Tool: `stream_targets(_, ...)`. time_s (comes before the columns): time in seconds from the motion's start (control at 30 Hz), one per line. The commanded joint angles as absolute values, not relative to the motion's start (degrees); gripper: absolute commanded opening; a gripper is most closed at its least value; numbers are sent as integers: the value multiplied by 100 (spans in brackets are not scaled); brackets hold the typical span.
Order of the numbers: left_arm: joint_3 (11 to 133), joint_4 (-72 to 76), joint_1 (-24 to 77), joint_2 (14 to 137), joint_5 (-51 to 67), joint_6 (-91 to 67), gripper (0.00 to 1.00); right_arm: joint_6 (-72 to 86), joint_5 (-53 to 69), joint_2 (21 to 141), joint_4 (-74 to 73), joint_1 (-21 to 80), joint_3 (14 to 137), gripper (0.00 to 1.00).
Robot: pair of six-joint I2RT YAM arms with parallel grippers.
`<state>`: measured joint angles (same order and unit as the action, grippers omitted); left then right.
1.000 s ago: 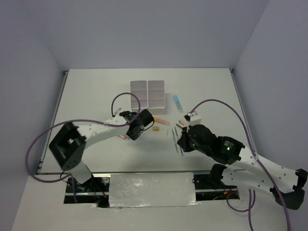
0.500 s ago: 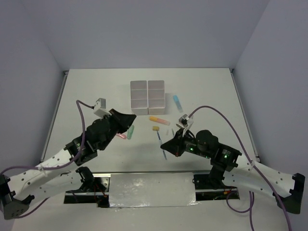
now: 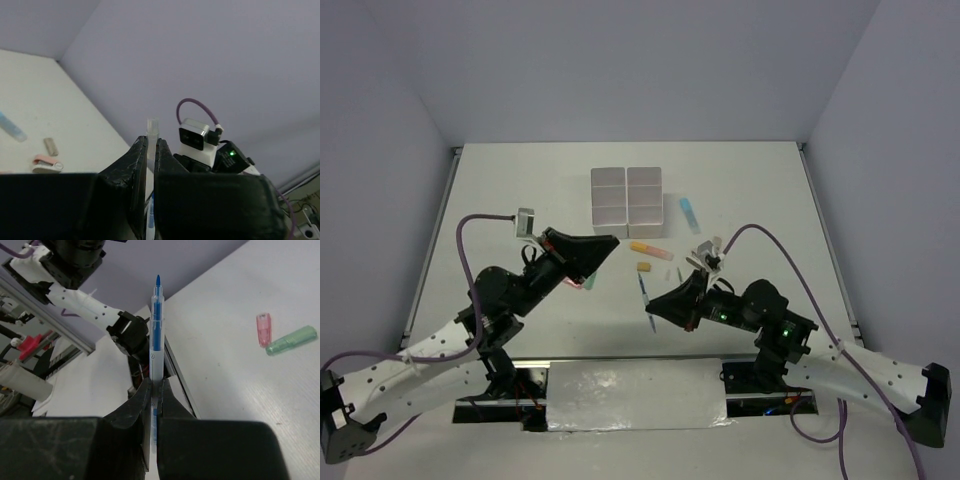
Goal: Sort the stationery into containers
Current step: Close the pen cap on the pen.
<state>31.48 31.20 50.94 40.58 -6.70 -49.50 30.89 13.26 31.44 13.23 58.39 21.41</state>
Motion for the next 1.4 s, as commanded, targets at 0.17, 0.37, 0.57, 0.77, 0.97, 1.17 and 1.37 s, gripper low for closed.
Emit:
stream_targets(0.17,3103,4446,5115,3841,289,-4790,0,3049,1634,2962,1854,5880,2294,0)
stream_targets(0.37,2989,5071,5115,3876,686,-4948,0,3225,1241,3120,1609,5933,2680,0)
stream_targets(0.57,2979,5064,5115,3972,492,-5185,0,3296,591,3313,1355,6274,3146,0)
stream_targets(0.77,2980,5009,5115,4052,440,-5379,0,2988,9,3770,1090,6951,3656,0)
stream_targets(0.97,3023,4957,5115,4025,439,-5361,0,2953,-316,3744,976,7005,3683,0)
stream_targets(1.17,3050,5036,5115,4122,501,-5379,0,2953,-290,3797,888,7022,3753,0)
stream_targets(1.37,3023,5098,5115,4201,483,-5396,0,2936,-237,3832,896,7057,3797,0)
